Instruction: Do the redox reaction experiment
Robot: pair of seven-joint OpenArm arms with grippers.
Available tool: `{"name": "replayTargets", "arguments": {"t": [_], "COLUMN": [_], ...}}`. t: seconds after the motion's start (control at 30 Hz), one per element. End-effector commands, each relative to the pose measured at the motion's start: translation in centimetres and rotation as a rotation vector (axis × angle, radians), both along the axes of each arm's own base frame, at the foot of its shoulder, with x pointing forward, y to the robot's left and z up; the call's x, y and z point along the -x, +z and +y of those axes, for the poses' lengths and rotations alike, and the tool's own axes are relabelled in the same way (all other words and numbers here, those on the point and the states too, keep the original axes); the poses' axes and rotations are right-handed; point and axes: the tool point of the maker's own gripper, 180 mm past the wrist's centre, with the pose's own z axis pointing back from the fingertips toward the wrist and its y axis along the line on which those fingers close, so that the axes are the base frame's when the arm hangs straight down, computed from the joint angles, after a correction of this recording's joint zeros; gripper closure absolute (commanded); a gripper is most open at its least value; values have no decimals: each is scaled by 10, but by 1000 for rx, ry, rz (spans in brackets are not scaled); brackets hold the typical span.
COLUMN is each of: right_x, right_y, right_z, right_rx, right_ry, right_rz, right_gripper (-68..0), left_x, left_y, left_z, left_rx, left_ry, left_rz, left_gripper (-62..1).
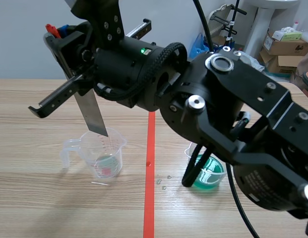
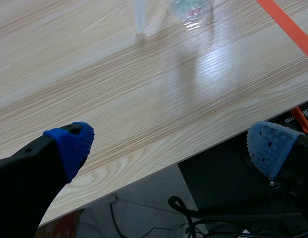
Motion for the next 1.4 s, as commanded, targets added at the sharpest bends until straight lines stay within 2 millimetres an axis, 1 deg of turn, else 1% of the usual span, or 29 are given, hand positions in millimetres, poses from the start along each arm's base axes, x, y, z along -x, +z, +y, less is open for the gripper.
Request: {"name": "replayTargets", "arguments": {"t": [0.0, 0.1, 0.87, 1.13, 1.23, 1.37], "right_x": [-1, -1, 1, 13, 17, 20], "right_y": [15, 15, 16, 20, 21, 17], "right_z": [-2, -2, -4, -30, -42, -61], "right_rx": [-36, -38, -49, -41, -38, -17], "right_ry": [0, 0, 3, -15, -27, -51], "right_rz": [-33, -35, -42, -70, -85, -94], "right_gripper": [-15, -15, -15, -15, -15, -15], "left_x": [-2, -2, 0, 0, -1, -1], "left_y": [3, 5, 3, 3, 4, 5], "left_z": [-3, -5, -4, -4, -5, -5], "left_rx": [1, -1, -5, -6, -2, -1], "left_ry": [-18, -35, -20, -21, -22, -23], "left_rz": [-18, -33, -19, -19, -26, -29], "left_gripper": [-623, -623, -623, -623, -623, -623]}}
